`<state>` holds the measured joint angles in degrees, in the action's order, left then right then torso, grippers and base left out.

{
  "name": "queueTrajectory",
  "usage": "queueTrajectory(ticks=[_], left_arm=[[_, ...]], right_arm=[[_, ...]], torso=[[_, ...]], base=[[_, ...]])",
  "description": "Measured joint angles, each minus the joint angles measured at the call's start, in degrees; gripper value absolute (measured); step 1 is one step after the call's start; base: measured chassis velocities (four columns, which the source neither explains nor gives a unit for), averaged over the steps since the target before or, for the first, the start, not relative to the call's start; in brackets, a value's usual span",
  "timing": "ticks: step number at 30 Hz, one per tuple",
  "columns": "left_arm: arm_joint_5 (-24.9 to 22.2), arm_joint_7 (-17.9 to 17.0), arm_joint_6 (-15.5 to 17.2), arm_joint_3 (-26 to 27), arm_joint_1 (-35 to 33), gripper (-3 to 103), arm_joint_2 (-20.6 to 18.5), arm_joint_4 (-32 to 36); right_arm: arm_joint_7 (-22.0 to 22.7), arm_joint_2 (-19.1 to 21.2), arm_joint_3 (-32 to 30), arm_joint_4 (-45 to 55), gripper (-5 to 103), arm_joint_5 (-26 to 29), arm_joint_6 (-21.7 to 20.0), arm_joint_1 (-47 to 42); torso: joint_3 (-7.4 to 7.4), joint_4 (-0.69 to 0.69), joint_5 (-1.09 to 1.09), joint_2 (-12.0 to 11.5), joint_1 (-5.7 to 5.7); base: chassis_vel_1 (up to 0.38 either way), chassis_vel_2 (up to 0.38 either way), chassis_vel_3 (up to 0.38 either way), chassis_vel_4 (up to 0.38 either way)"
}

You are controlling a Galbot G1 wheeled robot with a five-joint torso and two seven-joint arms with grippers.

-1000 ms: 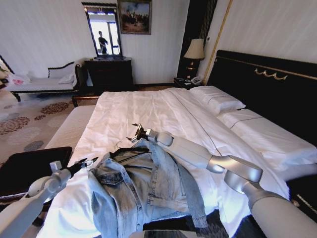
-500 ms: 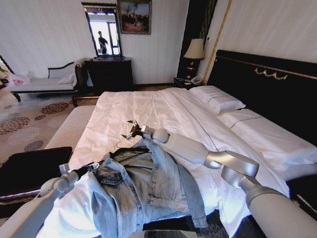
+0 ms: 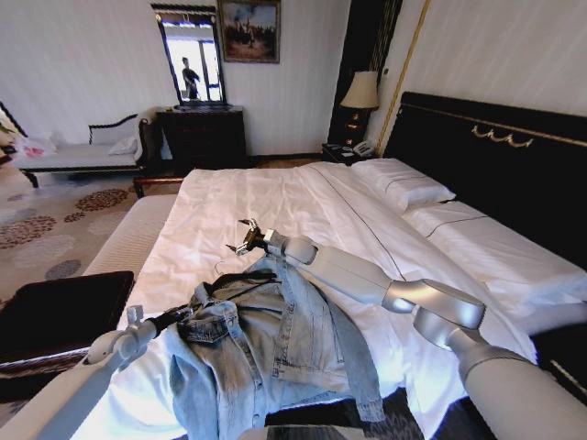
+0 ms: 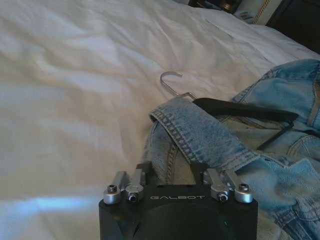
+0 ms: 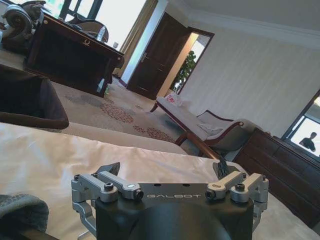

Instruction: Pick up the clothes from the bed and hang them on the clothes hanger.

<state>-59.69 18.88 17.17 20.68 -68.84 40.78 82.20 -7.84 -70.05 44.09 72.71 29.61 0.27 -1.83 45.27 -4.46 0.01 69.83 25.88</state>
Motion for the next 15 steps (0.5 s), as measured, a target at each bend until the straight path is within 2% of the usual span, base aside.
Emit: queueTrajectory(ticks=[2,4,5,8,11,15], left_arm=[[0.0,-0.1,0.0,0.1,0.0,34,-0.2,0.0],[0.0,-0.1,0.0,0.1,0.0,34,-0.3,0.1],[0.0,-0.2,-0.2,0.2,0.0,23,-0.5,0.2],[0.1,-0.3,-0.4,0.3,0.0,18,-0.6,0.4],[0.4,-0.4,-0.7,0.3,-0.1,3,-1.1,0.8],[1.2,-0.5,-1.4,0.5,-0.5,1,-1.2,1.0]], right_arm=[[0.6,0.7,-0.4,0.6,100,0.0,-0.1,-0.4],[0.9,0.9,-0.5,0.8,100,0.0,-0.2,-0.6],[1.7,1.2,-0.9,1.1,100,0.0,-0.3,-1.0],[2.1,1.5,-1.2,1.5,100,-0.1,-0.5,-1.3],[4.3,3.2,-1.7,3.5,100,-0.1,-2.6,-2.0],[8.2,5.2,-1.7,5.4,100,2.0,-7.5,-3.0]], torso=[[0.0,-0.02,-0.01,0.0,0.0],[0.0,-0.02,0.0,0.0,0.0],[0.0,-0.02,0.0,0.0,0.0],[0.0,-0.02,-0.01,0.0,0.0],[0.0,-0.01,0.0,0.0,0.0],[0.0,-0.02,-0.01,0.0,0.0]], base=[[0.0,0.0,0.0,0.0],[0.0,0.0,0.0,0.0],[0.0,0.0,0.0,0.0],[0.0,0.0,0.0,0.0],[0.0,0.0,0.0,0.0],[0.0,0.0,0.0,0.0]])
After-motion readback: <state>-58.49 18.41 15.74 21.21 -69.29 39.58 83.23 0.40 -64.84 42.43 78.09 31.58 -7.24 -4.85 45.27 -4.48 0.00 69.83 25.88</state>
